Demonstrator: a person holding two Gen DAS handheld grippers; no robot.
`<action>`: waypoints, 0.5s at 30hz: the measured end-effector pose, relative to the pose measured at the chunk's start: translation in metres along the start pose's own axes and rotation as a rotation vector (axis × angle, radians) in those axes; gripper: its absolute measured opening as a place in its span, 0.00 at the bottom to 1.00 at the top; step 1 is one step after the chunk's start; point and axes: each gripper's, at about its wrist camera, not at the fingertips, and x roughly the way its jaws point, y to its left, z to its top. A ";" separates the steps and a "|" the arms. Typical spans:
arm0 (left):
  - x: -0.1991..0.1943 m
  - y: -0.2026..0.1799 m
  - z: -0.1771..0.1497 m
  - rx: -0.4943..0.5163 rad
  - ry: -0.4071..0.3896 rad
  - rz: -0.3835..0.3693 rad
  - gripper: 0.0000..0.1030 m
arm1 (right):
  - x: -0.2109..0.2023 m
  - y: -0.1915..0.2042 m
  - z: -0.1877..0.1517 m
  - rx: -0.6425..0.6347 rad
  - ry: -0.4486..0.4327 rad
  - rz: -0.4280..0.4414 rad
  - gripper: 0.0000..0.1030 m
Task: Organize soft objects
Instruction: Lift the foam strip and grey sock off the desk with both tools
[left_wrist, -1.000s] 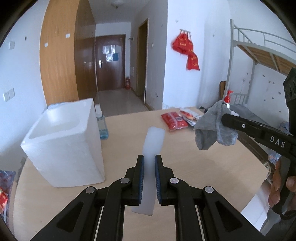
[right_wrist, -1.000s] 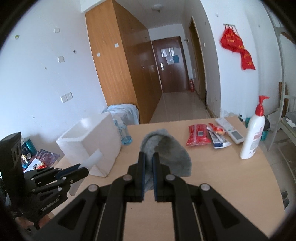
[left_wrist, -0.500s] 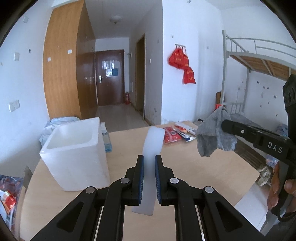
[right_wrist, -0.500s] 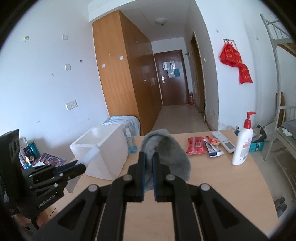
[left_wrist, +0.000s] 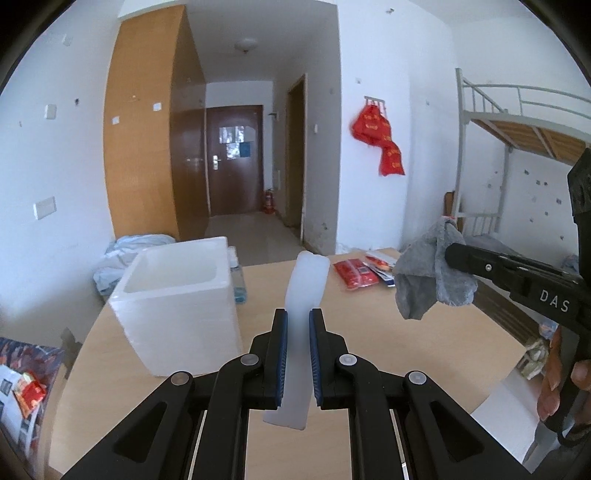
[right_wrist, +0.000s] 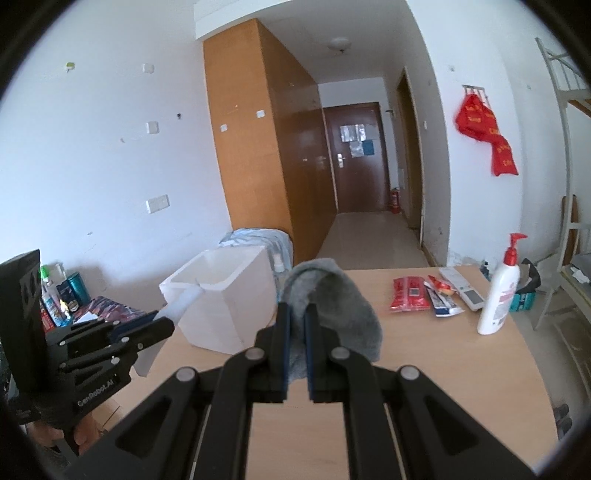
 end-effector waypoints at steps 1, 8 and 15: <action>-0.001 0.003 0.000 -0.002 0.000 0.006 0.12 | 0.002 0.003 0.001 -0.006 0.001 0.008 0.09; -0.014 0.028 -0.003 -0.031 -0.009 0.071 0.12 | 0.015 0.030 0.001 -0.048 0.012 0.072 0.09; -0.034 0.056 -0.010 -0.070 -0.019 0.153 0.12 | 0.028 0.056 0.002 -0.079 0.024 0.151 0.09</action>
